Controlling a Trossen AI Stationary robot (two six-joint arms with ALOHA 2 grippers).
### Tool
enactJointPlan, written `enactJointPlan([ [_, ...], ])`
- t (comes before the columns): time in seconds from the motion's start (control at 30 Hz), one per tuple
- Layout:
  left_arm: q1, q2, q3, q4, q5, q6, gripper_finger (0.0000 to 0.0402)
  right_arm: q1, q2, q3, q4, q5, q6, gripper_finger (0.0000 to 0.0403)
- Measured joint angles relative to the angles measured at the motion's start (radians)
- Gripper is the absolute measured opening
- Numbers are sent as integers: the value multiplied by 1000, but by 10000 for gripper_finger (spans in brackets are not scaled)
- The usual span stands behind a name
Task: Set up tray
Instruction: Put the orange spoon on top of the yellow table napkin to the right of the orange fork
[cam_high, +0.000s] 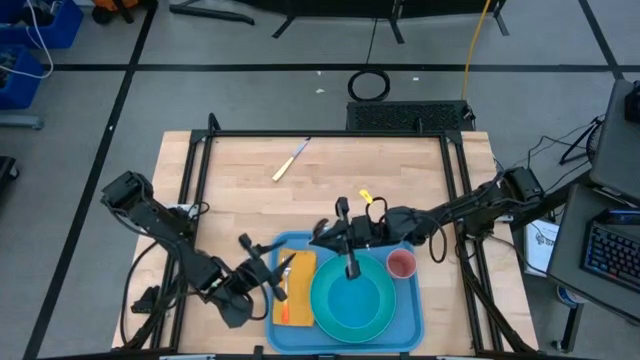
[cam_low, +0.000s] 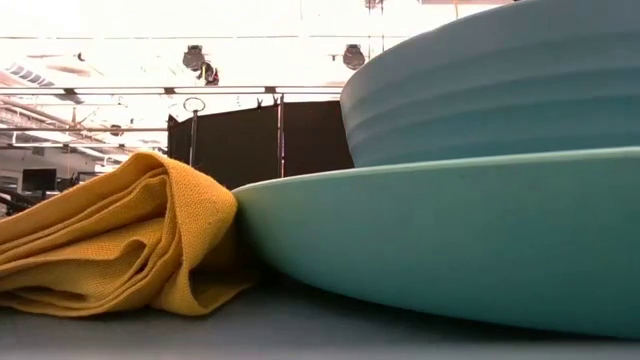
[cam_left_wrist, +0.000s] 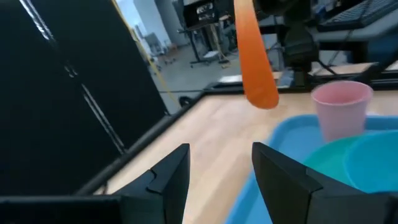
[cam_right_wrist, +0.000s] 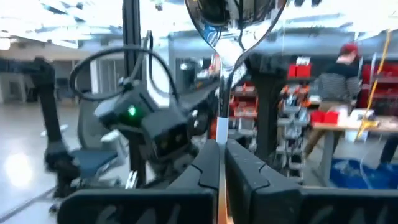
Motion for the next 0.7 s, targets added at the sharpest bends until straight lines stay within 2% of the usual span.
enactJointPlan([
  [0.1,19,0,0,50,-19,81,179,0,0,0,46,1,-6,0],
  [0.23,40,0,0,101,5,152,179,0,0,0,61,0,-41,0],
  [0.7,116,0,0,216,40,251,179,-8,8,0,104,34,-89,0],
])
